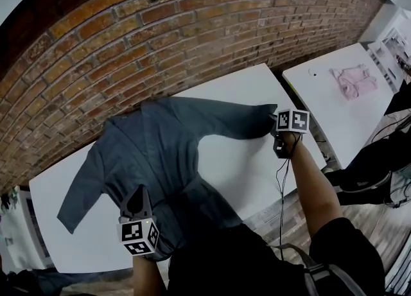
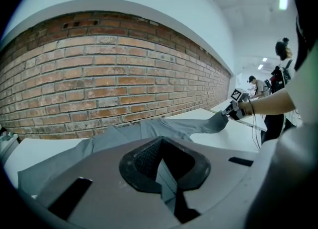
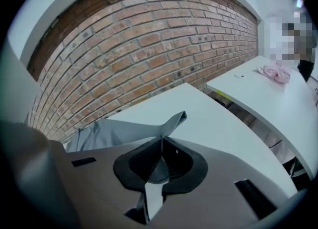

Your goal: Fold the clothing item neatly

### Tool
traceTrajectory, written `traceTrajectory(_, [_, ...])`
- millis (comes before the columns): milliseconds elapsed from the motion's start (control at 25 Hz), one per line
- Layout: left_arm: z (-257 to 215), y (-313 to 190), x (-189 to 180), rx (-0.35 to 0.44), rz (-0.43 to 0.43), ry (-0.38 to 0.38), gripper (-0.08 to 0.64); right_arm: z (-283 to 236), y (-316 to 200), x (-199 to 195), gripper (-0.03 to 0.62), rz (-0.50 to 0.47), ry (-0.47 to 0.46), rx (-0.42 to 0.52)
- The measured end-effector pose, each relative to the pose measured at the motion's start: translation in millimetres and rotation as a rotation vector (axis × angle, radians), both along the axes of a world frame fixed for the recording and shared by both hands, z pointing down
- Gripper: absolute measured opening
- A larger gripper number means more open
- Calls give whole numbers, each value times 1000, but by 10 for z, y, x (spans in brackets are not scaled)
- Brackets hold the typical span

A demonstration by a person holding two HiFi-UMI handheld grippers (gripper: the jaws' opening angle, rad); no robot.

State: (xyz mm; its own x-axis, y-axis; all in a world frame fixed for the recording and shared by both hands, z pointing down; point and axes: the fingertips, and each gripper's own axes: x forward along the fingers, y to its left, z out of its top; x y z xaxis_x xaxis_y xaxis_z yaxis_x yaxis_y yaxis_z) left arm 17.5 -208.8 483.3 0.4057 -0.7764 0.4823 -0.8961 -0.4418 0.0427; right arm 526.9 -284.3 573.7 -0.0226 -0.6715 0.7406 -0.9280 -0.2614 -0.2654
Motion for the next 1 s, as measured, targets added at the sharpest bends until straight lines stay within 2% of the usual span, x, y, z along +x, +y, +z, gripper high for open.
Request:
traceTrajectory(200, [-44,19,-168,18,9,6,-3,-486,-150,-450,21,-90,52,81])
traceTrajectory(480, [-6,136,-637,18,-30,47,-3,-1128,-371,-1386,21,-234,130,171])
traceTrajectory(680, [37,241,-1059,8,-63,62,-3,-1406,-494,-2207,21,-353,160,199])
traceTrajectory(1000, [62,359,-1759,10,-123,55,-3,-1466,-557,-3600,21,-530,137,205])
